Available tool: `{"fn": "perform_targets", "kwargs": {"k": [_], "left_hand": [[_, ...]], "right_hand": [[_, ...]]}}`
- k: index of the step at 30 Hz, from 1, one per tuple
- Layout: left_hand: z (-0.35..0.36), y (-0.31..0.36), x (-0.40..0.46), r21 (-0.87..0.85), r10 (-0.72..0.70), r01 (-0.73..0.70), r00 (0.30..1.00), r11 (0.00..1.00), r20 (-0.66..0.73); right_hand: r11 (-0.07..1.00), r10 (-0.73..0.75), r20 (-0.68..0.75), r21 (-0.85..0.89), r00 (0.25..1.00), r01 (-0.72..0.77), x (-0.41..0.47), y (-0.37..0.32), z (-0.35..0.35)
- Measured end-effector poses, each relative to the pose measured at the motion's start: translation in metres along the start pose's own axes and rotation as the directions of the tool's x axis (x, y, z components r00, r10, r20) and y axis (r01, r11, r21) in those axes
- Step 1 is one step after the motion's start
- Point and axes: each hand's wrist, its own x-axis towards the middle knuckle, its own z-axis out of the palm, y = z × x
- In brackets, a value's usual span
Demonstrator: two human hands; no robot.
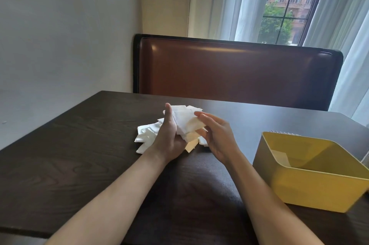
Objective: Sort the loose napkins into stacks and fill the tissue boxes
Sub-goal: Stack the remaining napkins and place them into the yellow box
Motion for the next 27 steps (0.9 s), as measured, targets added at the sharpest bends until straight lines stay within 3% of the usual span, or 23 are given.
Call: {"fn": "perform_targets", "kwargs": {"k": [11,14,16,18,20,21,24,27], "left_hand": [[0.001,-0.002,-0.002,0.110,-0.027,0.046,0.986,0.993,-0.167],[-0.002,0.002,0.000,0.043,-0.018,0.029,0.973,0.999,-0.230],[-0.002,0.006,0.000,-0.025,-0.014,0.008,0.972,1.000,-0.236],[-0.003,0.007,0.001,-0.049,-0.017,0.005,0.971,0.999,-0.236],[-0.004,0.008,0.000,-0.036,-0.038,0.031,0.969,0.999,-0.245],[-0.005,0.008,0.000,-0.023,-0.045,0.041,0.967,0.999,-0.249],[-0.007,0.010,-0.001,0.018,-0.031,0.036,0.966,0.999,-0.256],[-0.010,0.010,0.001,0.059,-0.011,0.027,0.967,0.998,-0.253]], "right_hand": [[0.980,0.114,0.013,-0.169,0.993,-0.110,0.001,0.003,-0.001],[0.930,-0.048,-0.191,-0.367,0.980,-0.026,0.004,0.001,-0.007],[0.793,-0.194,-0.347,-0.606,0.918,-0.062,0.010,0.005,-0.022],[0.463,-0.204,-0.370,-0.852,0.906,-0.243,0.017,0.016,-0.040],[0.132,-0.123,-0.390,-0.918,0.912,-0.375,0.020,0.024,-0.049],[0.039,-0.103,-0.396,-0.918,0.913,-0.394,0.021,0.027,-0.050],[0.017,-0.105,-0.372,-0.928,0.922,-0.372,0.027,0.031,-0.050],[0.148,-0.113,-0.357,-0.929,0.927,-0.340,0.028,0.032,-0.052]]}}
